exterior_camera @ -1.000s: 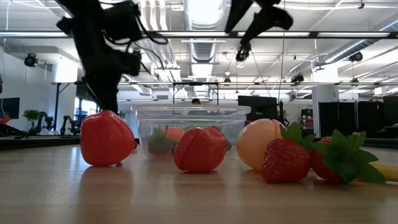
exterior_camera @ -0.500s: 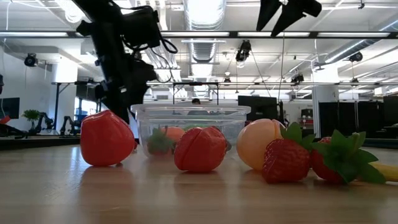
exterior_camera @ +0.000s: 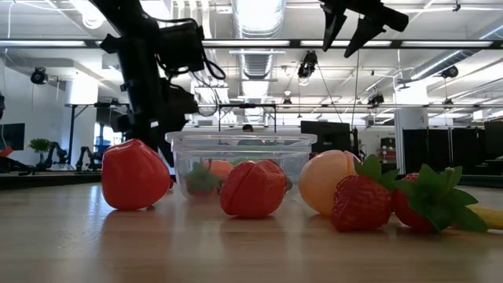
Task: Pick and placing Produce into tupperware
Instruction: Put the red cherry into the transparent container
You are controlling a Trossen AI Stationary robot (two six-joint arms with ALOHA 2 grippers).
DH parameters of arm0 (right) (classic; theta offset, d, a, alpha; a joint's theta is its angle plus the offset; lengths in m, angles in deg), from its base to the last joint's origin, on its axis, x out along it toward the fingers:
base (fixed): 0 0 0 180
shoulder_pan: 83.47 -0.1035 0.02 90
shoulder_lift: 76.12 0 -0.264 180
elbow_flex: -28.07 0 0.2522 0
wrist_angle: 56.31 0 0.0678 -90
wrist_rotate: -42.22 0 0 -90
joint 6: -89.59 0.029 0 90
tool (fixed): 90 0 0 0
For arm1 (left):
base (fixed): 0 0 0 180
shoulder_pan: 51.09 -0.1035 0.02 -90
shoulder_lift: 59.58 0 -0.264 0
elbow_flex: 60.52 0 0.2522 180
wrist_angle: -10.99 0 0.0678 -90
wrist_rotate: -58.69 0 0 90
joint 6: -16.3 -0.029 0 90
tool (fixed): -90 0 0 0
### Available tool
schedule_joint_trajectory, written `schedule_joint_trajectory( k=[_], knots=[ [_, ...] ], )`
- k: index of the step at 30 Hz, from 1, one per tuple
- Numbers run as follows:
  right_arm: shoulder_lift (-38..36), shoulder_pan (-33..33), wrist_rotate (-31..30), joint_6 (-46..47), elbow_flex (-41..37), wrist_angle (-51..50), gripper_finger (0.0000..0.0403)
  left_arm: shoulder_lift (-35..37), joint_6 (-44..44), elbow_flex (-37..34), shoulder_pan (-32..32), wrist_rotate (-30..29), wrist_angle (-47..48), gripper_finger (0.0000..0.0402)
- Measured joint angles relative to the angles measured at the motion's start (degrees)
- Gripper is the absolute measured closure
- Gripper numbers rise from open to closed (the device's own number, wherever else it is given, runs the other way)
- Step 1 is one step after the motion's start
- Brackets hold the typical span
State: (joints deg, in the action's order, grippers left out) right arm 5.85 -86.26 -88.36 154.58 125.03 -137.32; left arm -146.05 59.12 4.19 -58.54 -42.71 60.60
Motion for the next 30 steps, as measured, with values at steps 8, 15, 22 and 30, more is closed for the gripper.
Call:
schedule_joint_trajectory(
  k=[8, 15, 22, 30],
  knots=[
    [0.3, 1.1, 0.0, -1.0, -0.1, -0.1, 0.0177, -2.8, -1.3, -0.4, 0.0, 0.6, -2.2, 0.0164],
    [0.5, 3.5, 0.1, -8.5, -0.1, 0.0, 0.0177, -5.0, 1.9, -0.3, 0.0, 0.7, -4.2, 0.0164],
    [0.5, 4.3, 0.0, -9.6, -0.1, 0.3, 0.0177, -5.1, 3.3, -0.6, -0.1, 0.3, -4.0, 0.0188],
    [0.6, 4.7, 0.0, -9.6, -0.1, 0.3, 0.0177, -6.1, 3.3, -0.7, -0.1, -1.0, -5.6, 0.0223]
  ],
)
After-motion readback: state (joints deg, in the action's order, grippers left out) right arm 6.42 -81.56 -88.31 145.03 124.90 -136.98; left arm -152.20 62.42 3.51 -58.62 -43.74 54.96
